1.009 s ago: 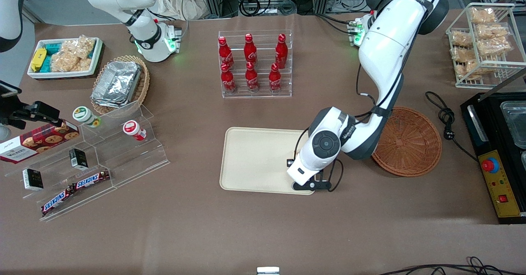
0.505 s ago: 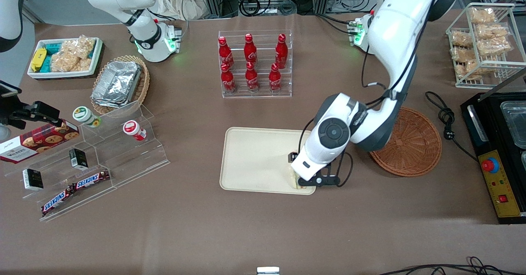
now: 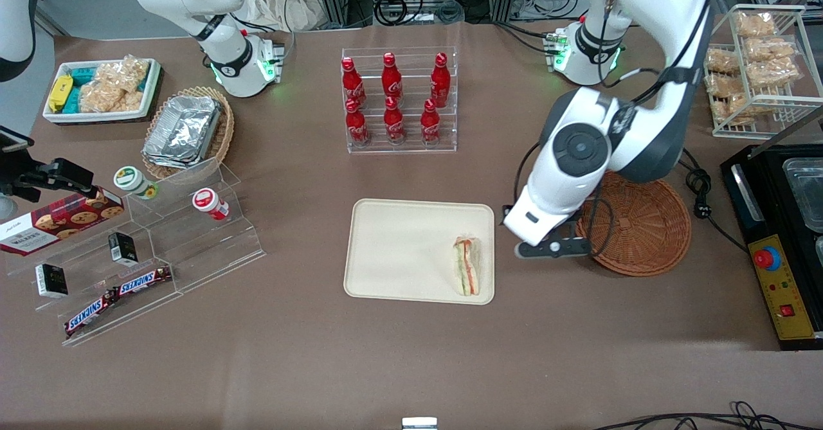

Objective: Place sandwich from basket to tray

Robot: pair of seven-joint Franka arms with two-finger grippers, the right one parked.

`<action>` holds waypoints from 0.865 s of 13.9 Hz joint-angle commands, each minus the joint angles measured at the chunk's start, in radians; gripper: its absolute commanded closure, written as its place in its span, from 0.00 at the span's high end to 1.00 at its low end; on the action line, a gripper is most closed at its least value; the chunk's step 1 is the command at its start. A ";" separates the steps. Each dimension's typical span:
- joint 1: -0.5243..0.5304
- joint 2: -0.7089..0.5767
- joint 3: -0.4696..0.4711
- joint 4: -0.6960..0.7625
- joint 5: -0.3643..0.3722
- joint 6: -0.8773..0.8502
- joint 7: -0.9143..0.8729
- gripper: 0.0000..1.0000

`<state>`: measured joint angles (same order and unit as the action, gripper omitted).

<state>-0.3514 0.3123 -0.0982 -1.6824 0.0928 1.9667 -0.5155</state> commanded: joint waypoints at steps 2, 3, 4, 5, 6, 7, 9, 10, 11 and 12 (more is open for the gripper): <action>-0.001 -0.191 0.066 -0.189 -0.007 0.012 0.032 1.00; -0.001 -0.217 0.083 -0.206 -0.007 0.009 0.076 1.00; -0.001 -0.232 0.107 -0.209 -0.008 -0.014 0.145 1.00; -0.001 -0.242 0.139 -0.206 -0.010 -0.040 0.193 1.00; -0.001 -0.260 0.167 -0.204 -0.010 -0.057 0.236 1.00; -0.001 -0.274 0.190 -0.204 -0.010 -0.074 0.289 1.00; -0.003 -0.283 0.259 -0.188 -0.012 -0.113 0.395 0.99; -0.003 -0.288 0.290 -0.171 -0.018 -0.138 0.449 0.99; -0.003 -0.286 0.325 -0.145 -0.042 -0.169 0.497 0.99; -0.003 -0.283 0.366 -0.120 -0.085 -0.199 0.535 0.99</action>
<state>-0.3480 0.0423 0.2094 -1.8416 0.0614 1.8297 -0.0618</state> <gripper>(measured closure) 0.004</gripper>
